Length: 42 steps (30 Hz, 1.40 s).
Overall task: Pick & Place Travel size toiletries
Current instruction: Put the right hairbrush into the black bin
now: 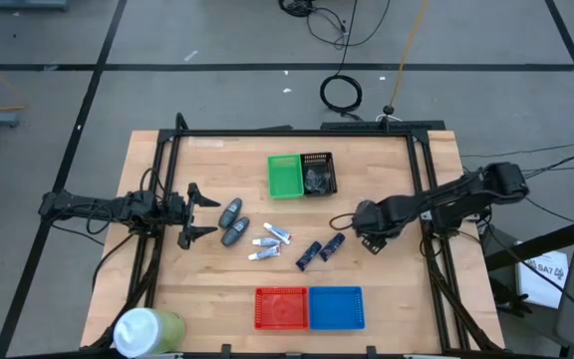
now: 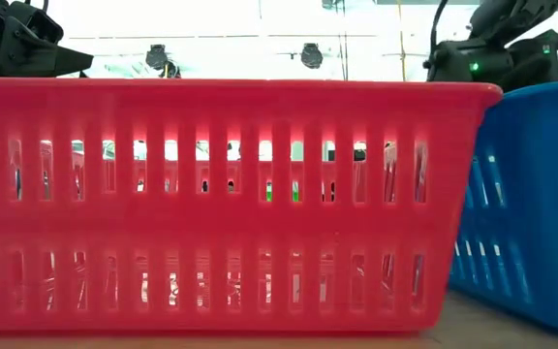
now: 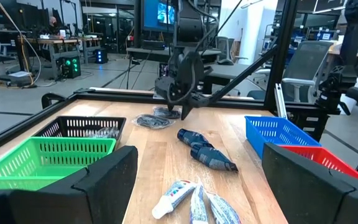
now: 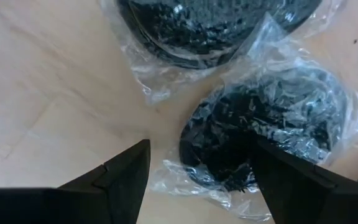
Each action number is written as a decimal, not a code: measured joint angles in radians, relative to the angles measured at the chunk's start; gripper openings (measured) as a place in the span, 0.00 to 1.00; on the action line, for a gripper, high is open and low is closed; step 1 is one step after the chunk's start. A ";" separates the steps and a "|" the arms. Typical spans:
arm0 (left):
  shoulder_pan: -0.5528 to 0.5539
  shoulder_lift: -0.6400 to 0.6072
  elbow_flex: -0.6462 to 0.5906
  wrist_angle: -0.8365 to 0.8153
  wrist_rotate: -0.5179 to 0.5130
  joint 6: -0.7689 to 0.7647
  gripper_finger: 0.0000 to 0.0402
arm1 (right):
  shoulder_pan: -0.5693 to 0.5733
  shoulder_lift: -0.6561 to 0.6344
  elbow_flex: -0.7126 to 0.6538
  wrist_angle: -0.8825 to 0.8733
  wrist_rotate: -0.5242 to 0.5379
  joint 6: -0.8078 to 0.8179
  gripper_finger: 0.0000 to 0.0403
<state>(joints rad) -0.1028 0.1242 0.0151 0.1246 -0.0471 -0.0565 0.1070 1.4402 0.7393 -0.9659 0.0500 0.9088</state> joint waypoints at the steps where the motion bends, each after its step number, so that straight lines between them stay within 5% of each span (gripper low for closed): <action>1: 0.000 0.000 0.000 0.000 0.000 0.000 0.84 | 0.000 0.013 0.002 -0.001 0.000 0.000 0.65; 9: 0.000 0.000 0.000 0.000 0.000 0.000 0.84 | 0.000 0.051 0.003 -0.003 -0.003 0.036 0.56; 33: 0.000 0.000 0.000 0.000 0.000 0.000 0.84 | 0.000 0.040 0.003 -0.012 -0.056 -0.018 0.02; 42: 0.000 0.000 0.000 0.000 0.000 0.000 0.84 | -0.001 0.041 0.070 -0.038 -0.056 -0.089 0.00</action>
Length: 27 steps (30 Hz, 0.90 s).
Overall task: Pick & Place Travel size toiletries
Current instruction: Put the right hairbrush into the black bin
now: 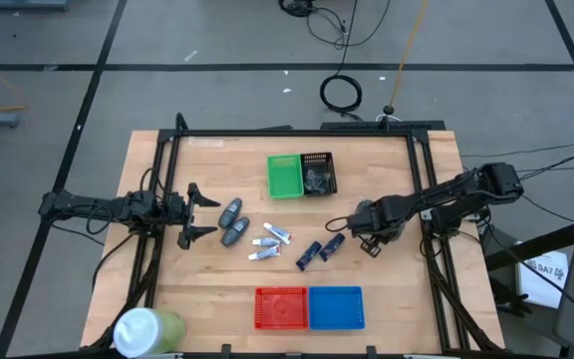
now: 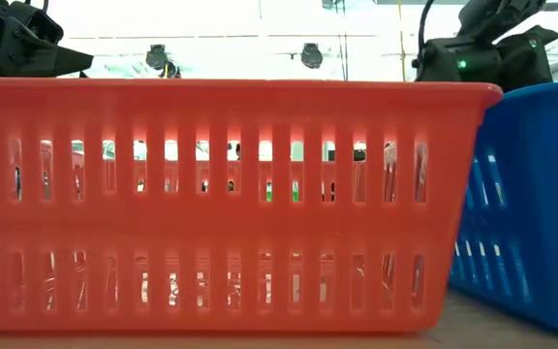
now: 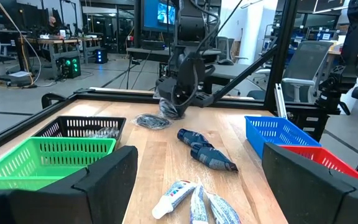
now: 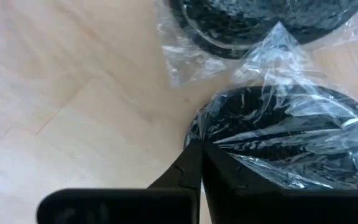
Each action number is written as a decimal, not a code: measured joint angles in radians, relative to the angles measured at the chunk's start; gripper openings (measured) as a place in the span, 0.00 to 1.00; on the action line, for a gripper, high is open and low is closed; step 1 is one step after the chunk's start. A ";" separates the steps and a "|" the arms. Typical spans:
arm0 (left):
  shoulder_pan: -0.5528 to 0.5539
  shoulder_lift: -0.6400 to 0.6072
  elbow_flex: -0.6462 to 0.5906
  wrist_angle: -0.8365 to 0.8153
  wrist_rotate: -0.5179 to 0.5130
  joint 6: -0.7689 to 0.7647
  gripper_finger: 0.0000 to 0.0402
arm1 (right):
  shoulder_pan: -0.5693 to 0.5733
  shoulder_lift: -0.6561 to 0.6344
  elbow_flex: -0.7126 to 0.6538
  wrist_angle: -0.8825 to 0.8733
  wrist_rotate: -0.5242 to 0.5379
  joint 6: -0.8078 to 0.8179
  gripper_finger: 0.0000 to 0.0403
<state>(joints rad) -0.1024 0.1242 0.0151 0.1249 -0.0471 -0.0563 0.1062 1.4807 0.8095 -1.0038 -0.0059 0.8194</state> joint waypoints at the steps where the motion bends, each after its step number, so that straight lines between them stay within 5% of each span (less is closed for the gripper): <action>1: 0.000 0.000 0.000 0.000 0.000 0.000 0.84 | 0.000 0.000 0.009 0.001 0.000 -0.010 0.00; 13: 0.000 0.000 0.000 0.000 0.000 0.000 0.84 | 0.000 -0.001 0.124 0.029 0.002 -0.134 0.00; 27: 0.000 0.000 0.000 0.000 0.000 0.000 0.84 | -0.045 -0.001 0.146 0.288 0.004 -0.332 0.00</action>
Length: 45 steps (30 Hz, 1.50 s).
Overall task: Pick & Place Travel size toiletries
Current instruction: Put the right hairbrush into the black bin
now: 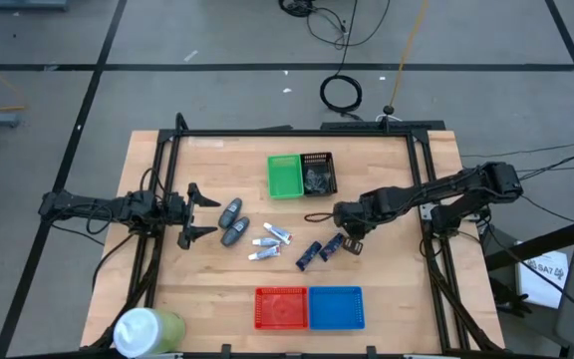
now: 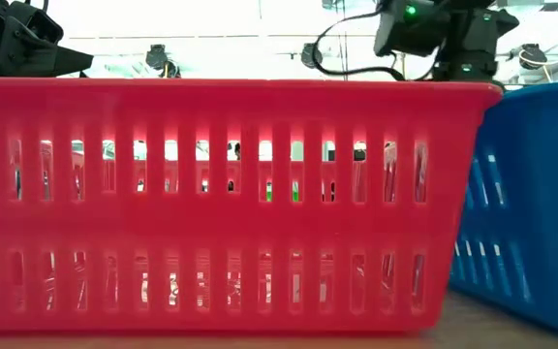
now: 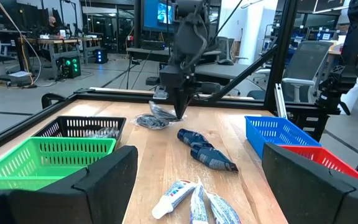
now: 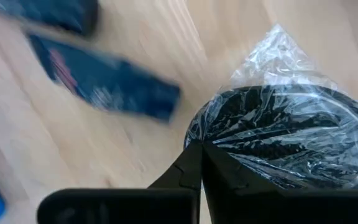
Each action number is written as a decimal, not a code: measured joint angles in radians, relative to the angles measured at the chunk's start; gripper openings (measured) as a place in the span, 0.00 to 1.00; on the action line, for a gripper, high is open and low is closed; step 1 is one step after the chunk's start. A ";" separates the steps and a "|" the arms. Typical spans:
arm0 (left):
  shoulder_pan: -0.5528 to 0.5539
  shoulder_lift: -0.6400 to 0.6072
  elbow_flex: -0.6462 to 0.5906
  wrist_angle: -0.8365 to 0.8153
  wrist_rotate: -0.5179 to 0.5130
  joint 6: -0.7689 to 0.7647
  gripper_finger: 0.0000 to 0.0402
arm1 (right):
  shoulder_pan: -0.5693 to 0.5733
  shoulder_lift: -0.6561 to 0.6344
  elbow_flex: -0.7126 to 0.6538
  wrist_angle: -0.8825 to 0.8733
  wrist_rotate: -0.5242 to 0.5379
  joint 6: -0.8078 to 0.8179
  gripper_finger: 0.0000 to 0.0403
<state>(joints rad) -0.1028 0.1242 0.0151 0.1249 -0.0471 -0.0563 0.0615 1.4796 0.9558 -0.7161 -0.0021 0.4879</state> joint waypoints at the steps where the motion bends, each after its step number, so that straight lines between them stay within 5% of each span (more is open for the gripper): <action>1: 0.000 0.000 0.000 0.000 0.000 0.000 0.84 | -0.006 0.000 0.000 0.029 0.000 -0.020 0.00; 27: 0.000 0.000 0.000 0.000 0.000 0.000 0.84 | -0.311 -0.001 0.000 0.897 -0.016 -0.616 0.00; 34: 0.000 0.000 0.000 0.000 0.000 0.000 0.84 | -0.448 0.005 0.000 0.855 -0.206 -0.560 0.00; 45: 0.000 0.000 0.000 0.000 0.000 0.000 0.84 | -0.469 0.066 0.000 0.726 -0.211 -0.554 0.00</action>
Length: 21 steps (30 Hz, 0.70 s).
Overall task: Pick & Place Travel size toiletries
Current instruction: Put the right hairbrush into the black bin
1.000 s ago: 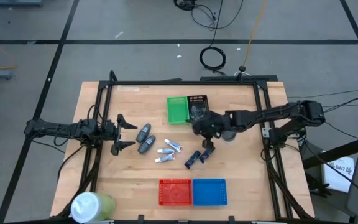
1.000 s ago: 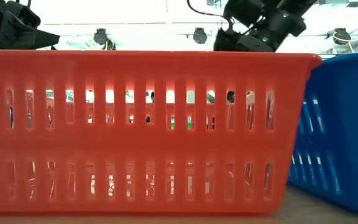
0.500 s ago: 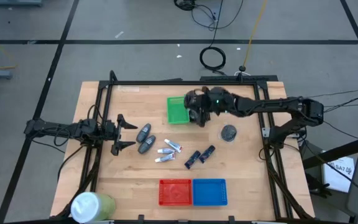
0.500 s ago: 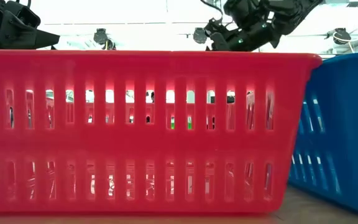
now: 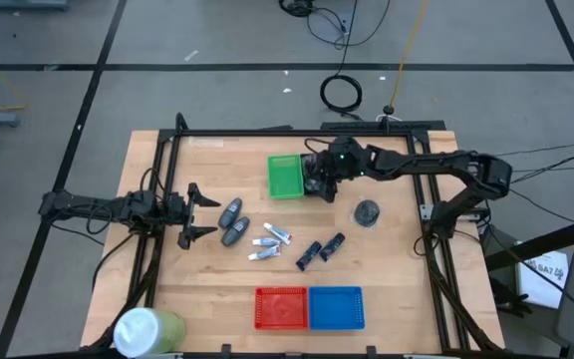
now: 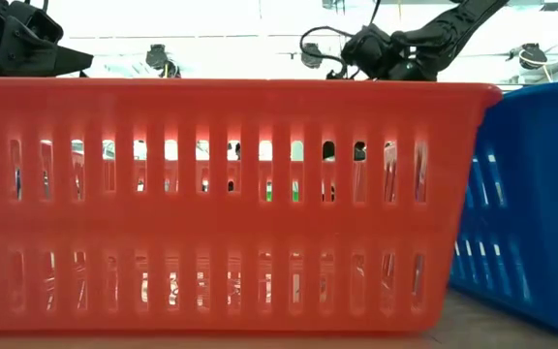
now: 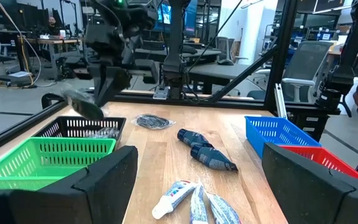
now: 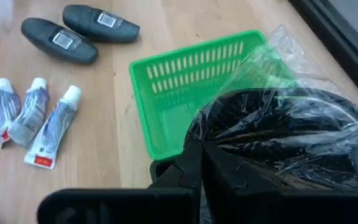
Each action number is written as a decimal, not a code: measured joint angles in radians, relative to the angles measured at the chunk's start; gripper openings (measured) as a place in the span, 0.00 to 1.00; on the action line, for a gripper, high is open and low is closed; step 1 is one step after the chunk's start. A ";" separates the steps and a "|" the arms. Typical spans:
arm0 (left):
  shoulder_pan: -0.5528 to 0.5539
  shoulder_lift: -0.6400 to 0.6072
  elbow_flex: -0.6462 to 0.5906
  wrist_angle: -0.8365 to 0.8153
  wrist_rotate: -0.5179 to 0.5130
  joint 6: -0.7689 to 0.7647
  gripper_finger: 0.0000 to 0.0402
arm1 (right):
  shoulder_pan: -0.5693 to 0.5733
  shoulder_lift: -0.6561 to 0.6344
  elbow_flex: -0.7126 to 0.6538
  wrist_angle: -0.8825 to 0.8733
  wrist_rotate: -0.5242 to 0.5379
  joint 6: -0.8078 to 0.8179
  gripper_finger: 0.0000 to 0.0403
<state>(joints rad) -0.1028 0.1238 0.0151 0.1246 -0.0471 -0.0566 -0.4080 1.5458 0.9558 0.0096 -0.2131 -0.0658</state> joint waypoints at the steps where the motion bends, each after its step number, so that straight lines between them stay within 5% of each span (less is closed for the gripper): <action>1: 0.000 0.000 0.000 0.000 0.000 0.000 0.84 | 0.000 0.007 0.000 0.003 0.000 0.000 0.00; 21: 0.000 0.000 0.000 0.000 0.000 0.000 0.84 | -0.005 0.041 -0.038 0.010 0.026 0.027 0.02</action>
<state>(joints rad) -0.1026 0.1238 0.0151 0.1249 -0.0471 -0.0566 -0.4126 1.5864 0.9176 0.0191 -0.1870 -0.0383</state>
